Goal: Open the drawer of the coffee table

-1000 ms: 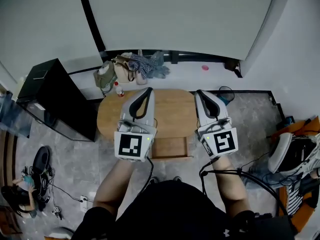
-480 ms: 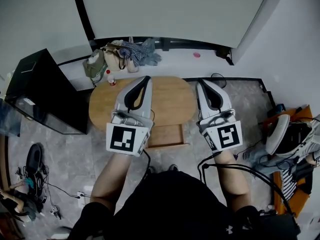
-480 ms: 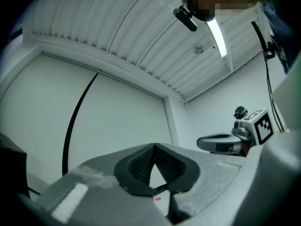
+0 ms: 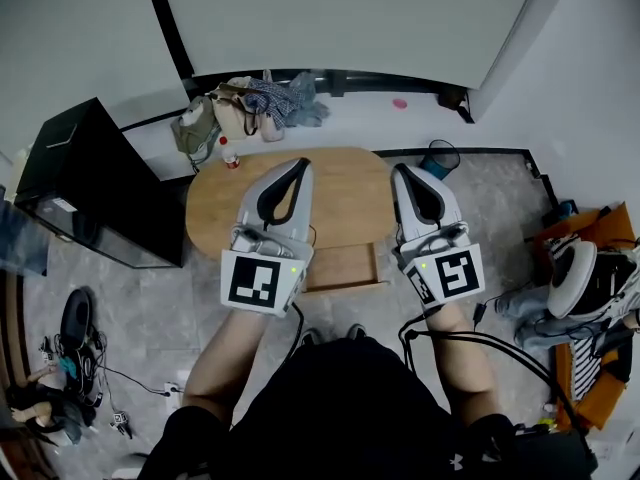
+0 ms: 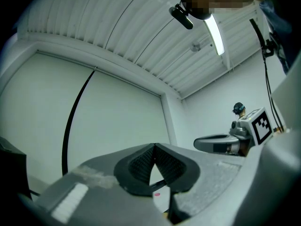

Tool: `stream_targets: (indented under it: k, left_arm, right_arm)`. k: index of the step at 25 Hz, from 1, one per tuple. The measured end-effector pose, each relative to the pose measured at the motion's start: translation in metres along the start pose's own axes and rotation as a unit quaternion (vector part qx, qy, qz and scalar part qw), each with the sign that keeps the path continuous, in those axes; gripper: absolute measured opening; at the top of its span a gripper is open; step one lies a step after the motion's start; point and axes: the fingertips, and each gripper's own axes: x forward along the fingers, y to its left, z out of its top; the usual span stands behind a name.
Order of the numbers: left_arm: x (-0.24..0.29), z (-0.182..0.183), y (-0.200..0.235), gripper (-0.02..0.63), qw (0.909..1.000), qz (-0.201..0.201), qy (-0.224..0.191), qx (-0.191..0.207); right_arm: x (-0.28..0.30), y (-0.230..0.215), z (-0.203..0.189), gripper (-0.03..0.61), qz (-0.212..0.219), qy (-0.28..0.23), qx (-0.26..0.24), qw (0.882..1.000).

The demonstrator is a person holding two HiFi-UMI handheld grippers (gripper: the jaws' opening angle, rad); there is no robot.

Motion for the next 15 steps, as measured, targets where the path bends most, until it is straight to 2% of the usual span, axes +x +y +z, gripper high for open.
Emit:
stream_targets:
  k: [15]
  left_arm:
    - [0.0058,-0.0101,-0.0069,0.002,0.9999,-0.005,0.010,0.000]
  right_arm:
    - [-0.0014,-0.0007,-0.0072,0.002,0.005,0.001,0.008,1.000]
